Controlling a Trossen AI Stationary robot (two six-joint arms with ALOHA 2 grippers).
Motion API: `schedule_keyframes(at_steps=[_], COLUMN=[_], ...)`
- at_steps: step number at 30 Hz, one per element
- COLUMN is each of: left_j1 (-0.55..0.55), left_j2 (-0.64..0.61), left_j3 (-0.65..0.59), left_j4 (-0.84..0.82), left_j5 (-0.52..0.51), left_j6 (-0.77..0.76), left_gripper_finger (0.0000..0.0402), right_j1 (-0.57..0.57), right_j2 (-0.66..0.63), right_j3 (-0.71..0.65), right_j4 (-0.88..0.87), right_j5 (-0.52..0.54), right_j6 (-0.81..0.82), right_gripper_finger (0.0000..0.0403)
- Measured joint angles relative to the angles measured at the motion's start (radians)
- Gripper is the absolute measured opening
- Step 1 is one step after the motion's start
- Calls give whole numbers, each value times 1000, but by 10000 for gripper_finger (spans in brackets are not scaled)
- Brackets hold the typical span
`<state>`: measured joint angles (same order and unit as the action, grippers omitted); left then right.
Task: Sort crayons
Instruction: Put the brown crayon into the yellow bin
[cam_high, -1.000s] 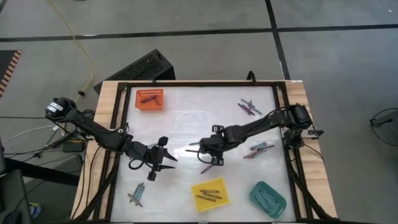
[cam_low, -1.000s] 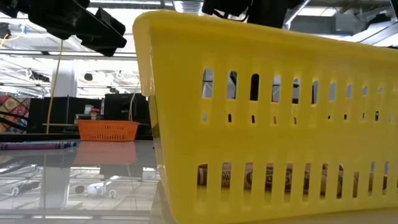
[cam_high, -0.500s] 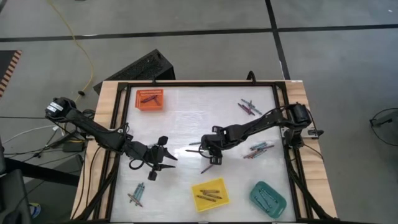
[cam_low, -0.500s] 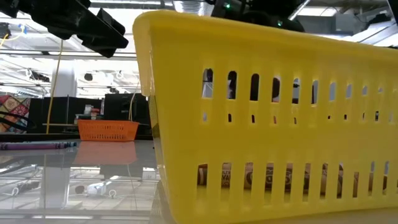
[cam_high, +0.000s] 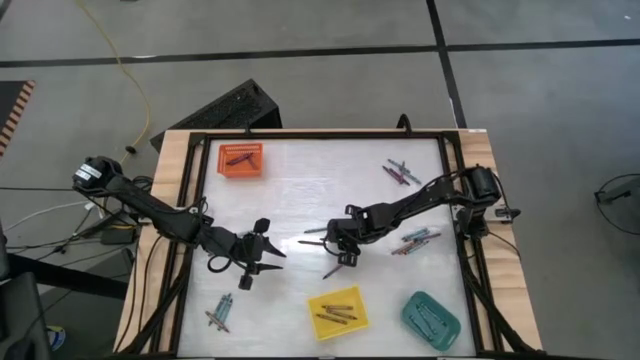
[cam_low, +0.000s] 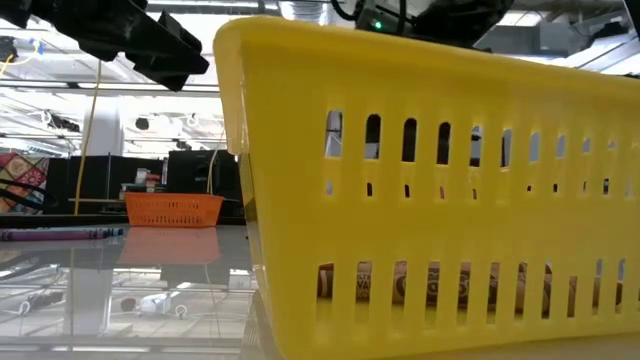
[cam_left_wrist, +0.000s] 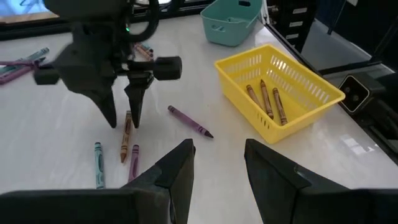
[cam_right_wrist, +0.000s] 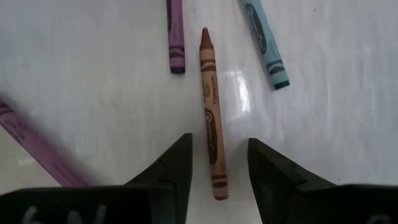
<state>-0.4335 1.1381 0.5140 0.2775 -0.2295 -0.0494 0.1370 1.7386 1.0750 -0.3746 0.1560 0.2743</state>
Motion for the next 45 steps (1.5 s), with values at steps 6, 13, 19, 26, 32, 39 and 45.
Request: schedule_keyframes(at_steps=[6,13,19,26,32,39,45], left_j1=[0,0,0,0,0,0,0], left_j2=[0,0,0,0,0,0,0], left_j3=[0,0,0,0,0,0,0], left_j4=[9,11,12,12,12,12,12], left_j5=[0,-3,-6,-7,-13,-19,-19], left_j6=[3,3,3,3,3,3,4], left_gripper_finger=[133,133,133,133,133,133,133], right_j1=[12,18,19,22,32,57,88], right_j2=[-1,-1,-1,-1,-1,2,2], right_j3=[-18,-18,-18,-18,-9,74,180], right_j4=[-1,-7,-13,-20,-69,-196,-318], right_j5=[4,7,5,-18,-23,-14,29], right_j6=[32,32,25,8,5,-15,-25], right_gripper_finger=[105,60,24,4,3,1,0])
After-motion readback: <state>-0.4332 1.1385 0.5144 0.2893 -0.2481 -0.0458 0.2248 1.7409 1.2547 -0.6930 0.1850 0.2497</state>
